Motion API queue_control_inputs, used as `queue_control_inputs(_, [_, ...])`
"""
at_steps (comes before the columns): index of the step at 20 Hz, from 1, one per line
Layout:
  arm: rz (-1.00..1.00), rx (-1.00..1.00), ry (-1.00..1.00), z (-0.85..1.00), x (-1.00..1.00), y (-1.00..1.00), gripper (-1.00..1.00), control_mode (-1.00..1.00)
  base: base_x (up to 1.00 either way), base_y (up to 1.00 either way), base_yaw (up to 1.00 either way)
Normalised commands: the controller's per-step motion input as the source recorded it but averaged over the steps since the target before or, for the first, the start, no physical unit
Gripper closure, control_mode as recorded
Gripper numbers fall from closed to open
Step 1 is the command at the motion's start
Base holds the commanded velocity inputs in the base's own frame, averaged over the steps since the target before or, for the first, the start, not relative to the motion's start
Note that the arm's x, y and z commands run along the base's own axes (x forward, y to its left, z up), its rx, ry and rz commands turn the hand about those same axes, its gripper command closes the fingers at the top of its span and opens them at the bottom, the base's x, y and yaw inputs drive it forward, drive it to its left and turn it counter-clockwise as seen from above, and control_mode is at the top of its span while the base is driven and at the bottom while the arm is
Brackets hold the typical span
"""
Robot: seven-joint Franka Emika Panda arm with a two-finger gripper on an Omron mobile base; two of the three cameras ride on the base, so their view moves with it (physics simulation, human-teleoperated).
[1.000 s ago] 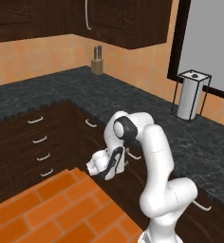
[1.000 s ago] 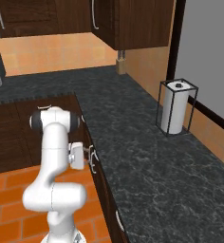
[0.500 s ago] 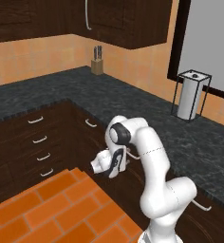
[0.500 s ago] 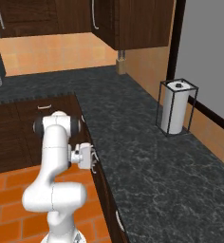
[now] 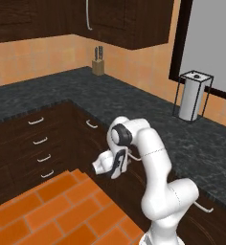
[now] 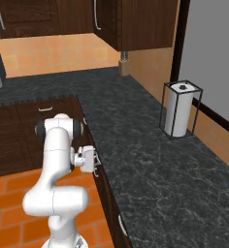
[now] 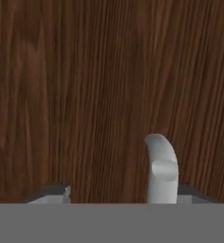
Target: Take a straw from the drawer in front and place it inside the glass cup on the dining counter.
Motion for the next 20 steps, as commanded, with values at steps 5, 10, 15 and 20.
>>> queue_control_inputs(5, [0.08,0.04,0.00,0.00,-0.43,0.21,1.00,-1.00,0.00,0.00,0.00])
queue_control_inputs(10, [0.09,0.03,0.00,0.00,-0.57,0.58,1.00,-1.00,0.00,0.00,0.00])
queue_control_inputs(15, [0.10,0.06,0.07,0.00,-0.59,0.89,1.00,-1.00,0.00,0.00,0.00])
queue_control_inputs(20, [0.11,0.07,0.14,0.10,-0.49,1.00,1.00,-1.00,0.00,0.00,0.00])
